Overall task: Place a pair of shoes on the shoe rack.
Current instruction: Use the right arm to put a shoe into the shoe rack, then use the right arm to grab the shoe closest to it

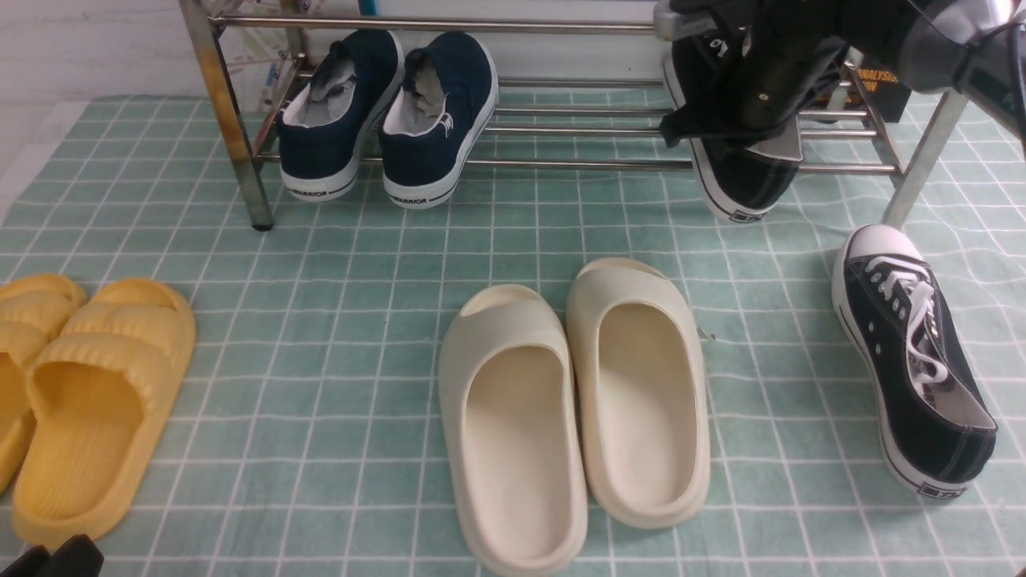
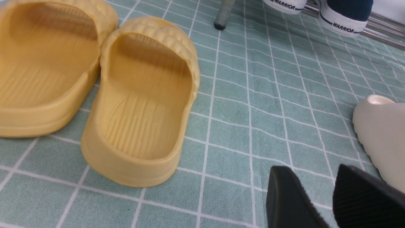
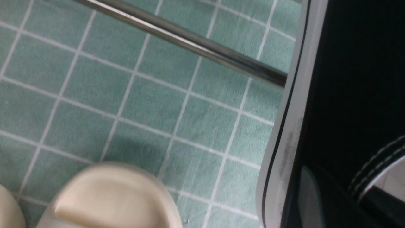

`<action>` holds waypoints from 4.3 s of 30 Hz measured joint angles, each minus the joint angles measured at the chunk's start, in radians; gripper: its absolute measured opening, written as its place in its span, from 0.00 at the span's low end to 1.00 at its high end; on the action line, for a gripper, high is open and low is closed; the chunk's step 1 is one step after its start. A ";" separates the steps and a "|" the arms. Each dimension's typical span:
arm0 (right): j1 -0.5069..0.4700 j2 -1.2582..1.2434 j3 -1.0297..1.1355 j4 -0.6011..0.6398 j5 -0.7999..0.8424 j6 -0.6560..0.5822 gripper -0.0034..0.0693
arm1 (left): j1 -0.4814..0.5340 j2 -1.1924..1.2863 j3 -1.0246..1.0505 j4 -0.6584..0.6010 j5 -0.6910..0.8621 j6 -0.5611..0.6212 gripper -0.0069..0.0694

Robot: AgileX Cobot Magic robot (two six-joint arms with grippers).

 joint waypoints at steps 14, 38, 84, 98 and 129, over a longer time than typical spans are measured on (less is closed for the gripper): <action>0.001 0.015 -0.005 -0.085 -0.109 0.004 0.33 | 0.000 0.000 0.000 0.000 0.000 0.000 0.40; -0.021 -0.240 0.161 -0.054 0.230 -0.085 0.04 | 0.000 0.000 0.000 -0.001 0.000 0.000 0.40; -0.147 -0.129 0.275 0.026 -0.026 -0.054 0.05 | 0.000 0.000 0.000 -0.001 0.000 0.000 0.40; -0.157 -0.085 0.275 0.197 -0.131 -0.026 0.06 | 0.000 0.000 0.000 -0.001 0.000 0.000 0.40; -0.148 -0.627 0.822 0.132 0.212 -0.023 0.68 | 0.000 0.000 0.000 -0.001 0.000 0.000 0.40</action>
